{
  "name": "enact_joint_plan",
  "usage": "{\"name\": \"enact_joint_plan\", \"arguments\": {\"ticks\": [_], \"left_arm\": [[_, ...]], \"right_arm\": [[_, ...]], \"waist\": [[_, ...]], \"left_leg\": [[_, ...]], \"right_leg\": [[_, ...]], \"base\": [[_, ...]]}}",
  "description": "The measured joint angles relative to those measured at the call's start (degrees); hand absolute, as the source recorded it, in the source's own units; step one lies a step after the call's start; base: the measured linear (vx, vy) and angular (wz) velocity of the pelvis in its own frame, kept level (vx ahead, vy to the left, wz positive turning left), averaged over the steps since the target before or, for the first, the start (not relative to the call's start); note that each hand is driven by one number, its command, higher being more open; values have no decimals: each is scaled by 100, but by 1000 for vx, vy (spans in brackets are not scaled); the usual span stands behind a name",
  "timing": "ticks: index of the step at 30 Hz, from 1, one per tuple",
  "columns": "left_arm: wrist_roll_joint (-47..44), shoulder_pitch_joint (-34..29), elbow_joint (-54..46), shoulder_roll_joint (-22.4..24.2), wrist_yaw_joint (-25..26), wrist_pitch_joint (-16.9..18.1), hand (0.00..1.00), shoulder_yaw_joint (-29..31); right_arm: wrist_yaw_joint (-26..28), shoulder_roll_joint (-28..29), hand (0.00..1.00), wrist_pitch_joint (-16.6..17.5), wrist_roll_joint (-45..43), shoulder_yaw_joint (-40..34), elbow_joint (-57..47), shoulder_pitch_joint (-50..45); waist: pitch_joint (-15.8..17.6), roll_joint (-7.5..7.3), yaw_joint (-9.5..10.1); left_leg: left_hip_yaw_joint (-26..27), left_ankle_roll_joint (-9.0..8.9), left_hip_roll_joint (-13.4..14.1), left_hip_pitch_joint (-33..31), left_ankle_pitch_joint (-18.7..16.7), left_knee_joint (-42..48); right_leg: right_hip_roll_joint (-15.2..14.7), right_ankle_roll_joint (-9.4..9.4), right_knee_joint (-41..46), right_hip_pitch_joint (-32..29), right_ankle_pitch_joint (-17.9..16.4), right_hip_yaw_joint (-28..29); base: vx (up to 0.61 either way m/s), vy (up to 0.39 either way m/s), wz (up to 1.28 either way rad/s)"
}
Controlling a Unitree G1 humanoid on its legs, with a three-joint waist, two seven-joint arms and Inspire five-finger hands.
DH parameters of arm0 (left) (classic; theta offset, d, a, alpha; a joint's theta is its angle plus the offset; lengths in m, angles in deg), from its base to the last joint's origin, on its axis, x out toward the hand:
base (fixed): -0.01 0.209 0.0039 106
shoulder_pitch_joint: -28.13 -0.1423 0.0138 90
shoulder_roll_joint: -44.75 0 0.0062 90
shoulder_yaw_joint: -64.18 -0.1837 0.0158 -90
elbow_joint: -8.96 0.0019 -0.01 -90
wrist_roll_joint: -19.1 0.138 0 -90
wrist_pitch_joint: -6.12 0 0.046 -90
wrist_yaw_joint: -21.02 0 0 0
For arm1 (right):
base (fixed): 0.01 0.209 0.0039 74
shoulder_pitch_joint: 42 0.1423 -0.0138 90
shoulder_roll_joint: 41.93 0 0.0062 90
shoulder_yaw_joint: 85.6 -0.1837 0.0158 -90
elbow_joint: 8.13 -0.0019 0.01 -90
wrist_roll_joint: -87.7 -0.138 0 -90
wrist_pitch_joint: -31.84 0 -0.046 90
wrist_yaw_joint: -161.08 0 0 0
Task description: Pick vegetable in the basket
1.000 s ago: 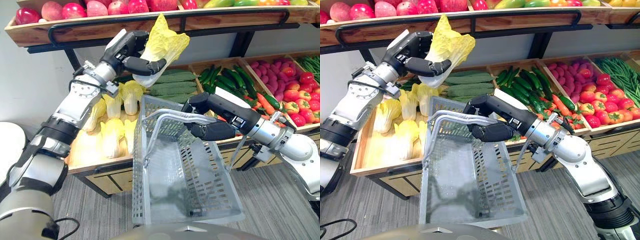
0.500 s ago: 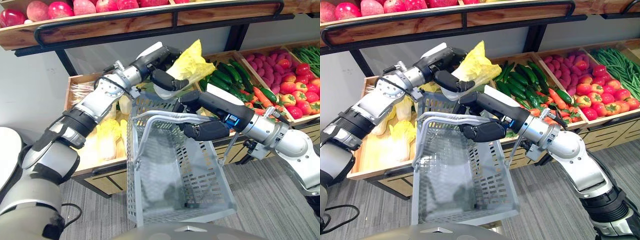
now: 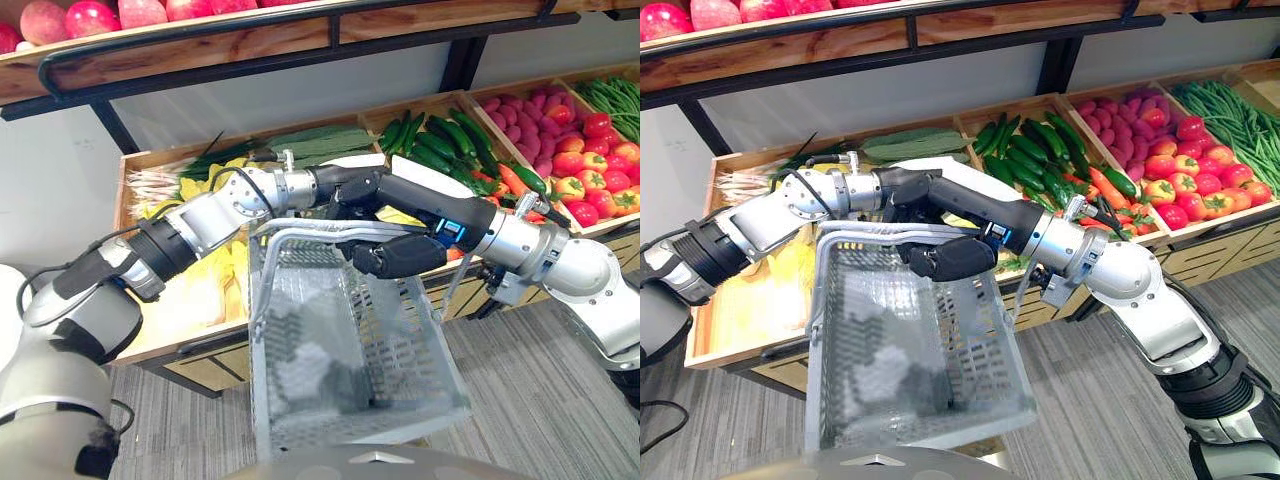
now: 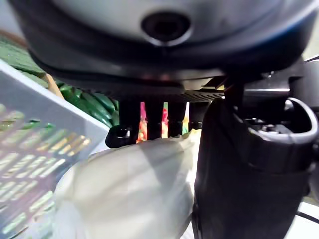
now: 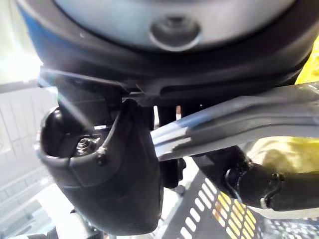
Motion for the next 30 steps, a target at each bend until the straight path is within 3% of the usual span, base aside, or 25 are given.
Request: {"name": "enact_joint_plan", "arguments": {"ticks": [22, 30], "left_arm": [[266, 109, -1542, -1598, -434, 199, 0, -118], [1183, -778, -1760, -2090, -426, 588, 0, 445]], "right_arm": [[414, -83, 0, 22, 132, 228, -237, -87], [504, 62, 0, 37, 614, 161, -277, -679]], "waist": [[-34, 63, -67], [-145, 230, -65]], "left_leg": [[74, -20, 3, 113, -51, -1], [-3, -21, -19, 111, -51, -3]], "right_leg": [[0, -31, -104, 117, -5, 55], [-15, -18, -145, 179, 2, -20]], "base": [[-2, -1, -2], [-2, -6, 5]]}}
